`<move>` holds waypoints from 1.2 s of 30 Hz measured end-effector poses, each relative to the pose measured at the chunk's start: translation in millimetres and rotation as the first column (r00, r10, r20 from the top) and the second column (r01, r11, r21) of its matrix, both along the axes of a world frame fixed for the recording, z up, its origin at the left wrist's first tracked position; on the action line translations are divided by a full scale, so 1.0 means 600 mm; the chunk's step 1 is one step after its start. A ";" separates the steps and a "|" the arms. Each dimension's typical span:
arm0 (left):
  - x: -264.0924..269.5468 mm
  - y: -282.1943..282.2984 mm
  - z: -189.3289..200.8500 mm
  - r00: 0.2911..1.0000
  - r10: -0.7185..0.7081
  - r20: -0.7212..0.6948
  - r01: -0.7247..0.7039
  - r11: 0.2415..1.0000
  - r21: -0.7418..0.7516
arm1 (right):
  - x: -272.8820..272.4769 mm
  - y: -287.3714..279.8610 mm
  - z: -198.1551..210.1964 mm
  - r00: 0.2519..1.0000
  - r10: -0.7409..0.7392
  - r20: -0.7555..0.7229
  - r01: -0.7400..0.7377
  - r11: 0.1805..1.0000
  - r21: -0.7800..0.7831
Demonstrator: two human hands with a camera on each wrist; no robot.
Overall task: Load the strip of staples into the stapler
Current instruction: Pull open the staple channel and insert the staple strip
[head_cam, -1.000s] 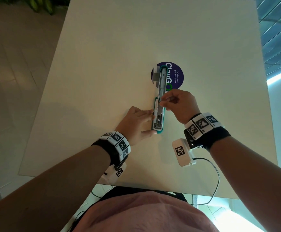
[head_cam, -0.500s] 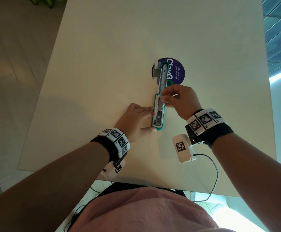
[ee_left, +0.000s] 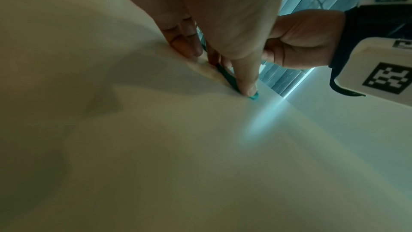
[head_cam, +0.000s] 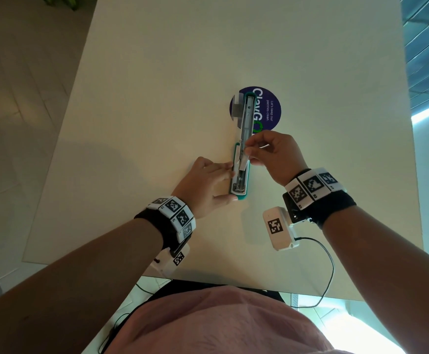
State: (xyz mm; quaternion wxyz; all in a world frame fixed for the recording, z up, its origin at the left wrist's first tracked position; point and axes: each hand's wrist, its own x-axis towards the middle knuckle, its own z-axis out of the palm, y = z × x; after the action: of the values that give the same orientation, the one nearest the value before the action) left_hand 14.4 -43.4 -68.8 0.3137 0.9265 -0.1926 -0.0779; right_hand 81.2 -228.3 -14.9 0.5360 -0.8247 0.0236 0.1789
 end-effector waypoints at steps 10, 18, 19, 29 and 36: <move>0.020 0.003 0.038 0.996 0.061 -0.060 -0.062 0.998 -0.027 | 0.001 -0.003 0.002 1.000 0.000 0.013 0.000 1.000 0.026; 0.104 0.010 0.062 0.971 -0.175 -0.162 0.214 0.938 0.272 | 0.005 -0.001 -0.001 0.999 0.027 0.022 -0.026 0.999 -0.029; 0.111 0.008 0.062 0.965 -0.199 -0.170 0.243 0.923 0.297 | 0.006 -0.001 -0.002 0.999 0.039 0.030 -0.037 0.998 -0.053; 0.123 0.009 0.035 0.960 -0.236 -0.151 0.272 0.914 0.301 | -0.005 -0.002 -0.007 0.981 0.163 0.104 -0.130 0.955 -0.265; 0.126 0.013 0.028 0.956 -0.253 -0.149 0.286 0.918 0.274 | -0.022 -0.006 -0.017 0.976 0.188 0.113 -0.144 0.939 -0.313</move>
State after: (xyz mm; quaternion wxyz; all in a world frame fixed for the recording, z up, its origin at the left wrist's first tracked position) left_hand 90.3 -35.7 -51.9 0.1695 0.9216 -0.2870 -0.1989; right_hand 68.2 -232.1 -25.1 0.3865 -0.9067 -0.0572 0.1590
